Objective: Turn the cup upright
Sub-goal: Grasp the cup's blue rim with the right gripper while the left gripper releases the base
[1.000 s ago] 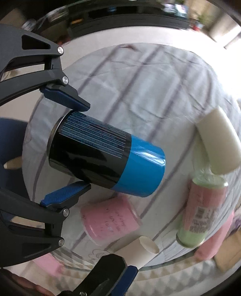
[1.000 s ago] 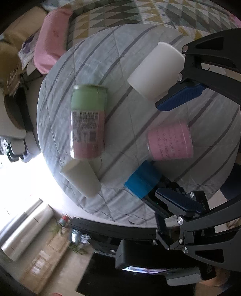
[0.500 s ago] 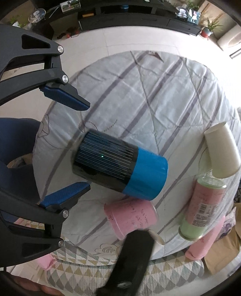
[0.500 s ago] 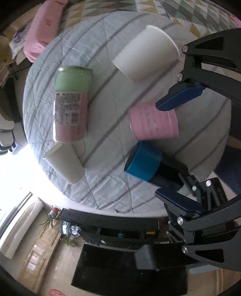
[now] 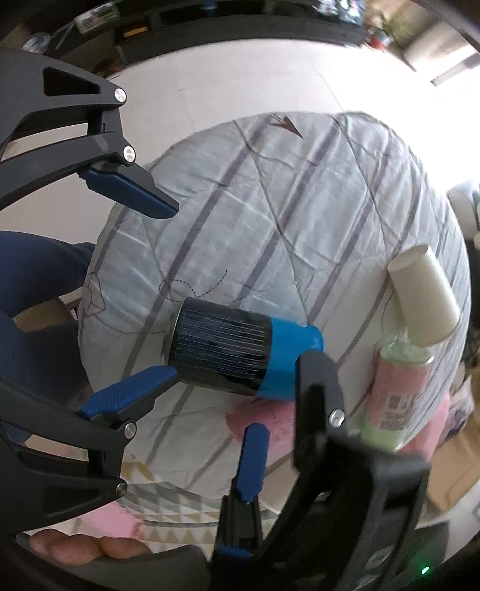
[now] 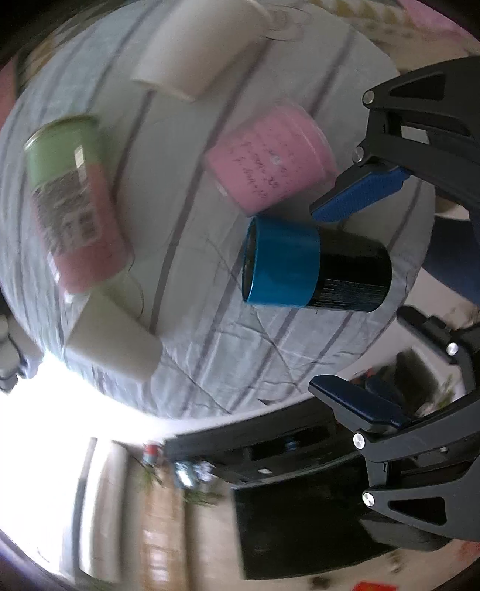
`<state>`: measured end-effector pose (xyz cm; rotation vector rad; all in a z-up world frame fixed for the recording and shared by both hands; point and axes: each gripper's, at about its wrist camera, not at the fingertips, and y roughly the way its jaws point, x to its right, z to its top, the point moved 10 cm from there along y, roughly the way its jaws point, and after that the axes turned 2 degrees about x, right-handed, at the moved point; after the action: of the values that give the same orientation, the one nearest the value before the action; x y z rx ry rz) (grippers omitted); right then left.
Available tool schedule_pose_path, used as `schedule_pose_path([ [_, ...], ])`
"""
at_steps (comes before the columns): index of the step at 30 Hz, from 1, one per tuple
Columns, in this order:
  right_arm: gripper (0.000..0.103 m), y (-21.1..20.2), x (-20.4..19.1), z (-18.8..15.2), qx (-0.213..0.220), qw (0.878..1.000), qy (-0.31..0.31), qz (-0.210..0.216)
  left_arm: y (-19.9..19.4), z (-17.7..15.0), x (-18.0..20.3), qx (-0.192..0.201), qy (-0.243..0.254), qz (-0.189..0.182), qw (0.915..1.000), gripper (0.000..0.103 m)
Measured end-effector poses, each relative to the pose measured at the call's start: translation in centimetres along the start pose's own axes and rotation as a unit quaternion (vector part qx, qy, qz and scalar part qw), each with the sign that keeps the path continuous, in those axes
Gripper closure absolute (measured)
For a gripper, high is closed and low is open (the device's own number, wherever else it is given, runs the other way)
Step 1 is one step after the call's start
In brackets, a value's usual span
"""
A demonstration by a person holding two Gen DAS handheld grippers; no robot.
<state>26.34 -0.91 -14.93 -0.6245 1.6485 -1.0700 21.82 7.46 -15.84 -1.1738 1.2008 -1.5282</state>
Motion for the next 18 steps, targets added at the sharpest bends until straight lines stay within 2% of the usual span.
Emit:
schedule_pose_path([
  [3, 0.017, 0.8, 0.5, 0.2, 0.014, 0.999, 0.032, -0.013, 0.5, -0.1, 0.2, -0.007, 0.024, -0.016, 0.9996, 0.019],
  [7, 0.017, 2.2, 0.9, 0.3, 0.019, 0.998, 0.055, -0.024, 0.8, 0.2, -0.1, -0.007, 0.048, -0.018, 0.9987, 0.019],
  [14, 0.017, 3.9, 1.2, 0.6, 0.031, 0.997, 0.057, -0.048, 1.8, 0.5, 0.2, -0.010, 0.066, -0.029, 0.9973, 0.019],
  [18, 0.017, 4.3, 1.7, 0.9, 0.033, 0.996, 0.048, -0.061, 2.7, 0.8, 0.7, -0.014, 0.067, -0.050, 0.9964, 0.015],
])
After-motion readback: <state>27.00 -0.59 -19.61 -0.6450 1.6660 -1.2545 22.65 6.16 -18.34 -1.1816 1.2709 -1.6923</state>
